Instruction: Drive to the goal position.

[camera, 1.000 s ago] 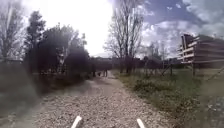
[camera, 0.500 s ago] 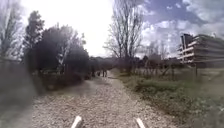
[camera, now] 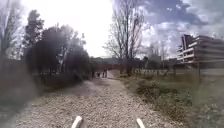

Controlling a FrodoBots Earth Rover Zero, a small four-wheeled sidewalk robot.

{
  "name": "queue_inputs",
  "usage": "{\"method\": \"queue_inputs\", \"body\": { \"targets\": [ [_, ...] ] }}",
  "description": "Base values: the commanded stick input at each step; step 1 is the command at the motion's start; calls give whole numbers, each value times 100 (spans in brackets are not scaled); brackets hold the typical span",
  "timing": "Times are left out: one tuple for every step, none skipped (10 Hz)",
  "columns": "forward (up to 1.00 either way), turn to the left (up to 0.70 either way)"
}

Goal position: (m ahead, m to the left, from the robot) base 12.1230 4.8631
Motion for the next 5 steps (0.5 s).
{"method": "queue_inputs", "body": {
  "targets": [
    [30,0],
    [30,0],
    [30,0],
    [30,0],
    [30,0]
  ]
}}
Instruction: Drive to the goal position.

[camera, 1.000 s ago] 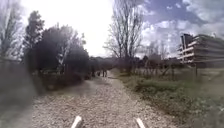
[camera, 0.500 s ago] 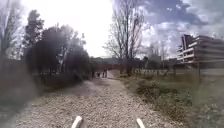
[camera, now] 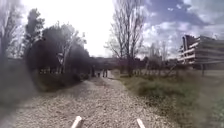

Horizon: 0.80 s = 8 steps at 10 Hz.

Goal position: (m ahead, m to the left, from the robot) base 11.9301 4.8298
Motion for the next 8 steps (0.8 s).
{"method": "queue_inputs", "body": {
  "targets": [
    [30,0],
    [30,0],
    [30,0],
    [30,0],
    [30,0],
    [30,0],
    [30,0],
    [30,0]
  ]
}}
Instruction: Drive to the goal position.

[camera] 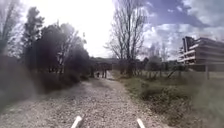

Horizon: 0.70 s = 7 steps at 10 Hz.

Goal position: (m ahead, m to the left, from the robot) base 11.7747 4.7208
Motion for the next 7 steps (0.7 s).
{"method": "queue_inputs", "body": {
  "targets": [
    [30,0],
    [30,0],
    [30,0],
    [30,0],
    [30,0],
    [30,0],
    [30,0]
  ]
}}
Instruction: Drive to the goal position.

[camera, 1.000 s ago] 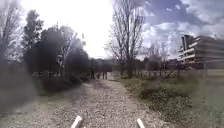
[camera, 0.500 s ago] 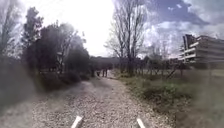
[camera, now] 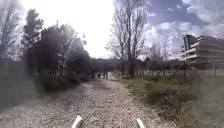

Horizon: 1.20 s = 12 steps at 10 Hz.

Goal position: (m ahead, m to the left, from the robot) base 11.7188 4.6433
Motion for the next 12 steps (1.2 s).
{"method": "queue_inputs", "body": {
  "targets": [
    [30,0],
    [30,0],
    [30,0],
    [30,0],
    [30,0],
    [30,0],
    [30,0],
    [30,0],
    [30,0],
    [30,0],
    [30,0],
    [30,0]
  ]
}}
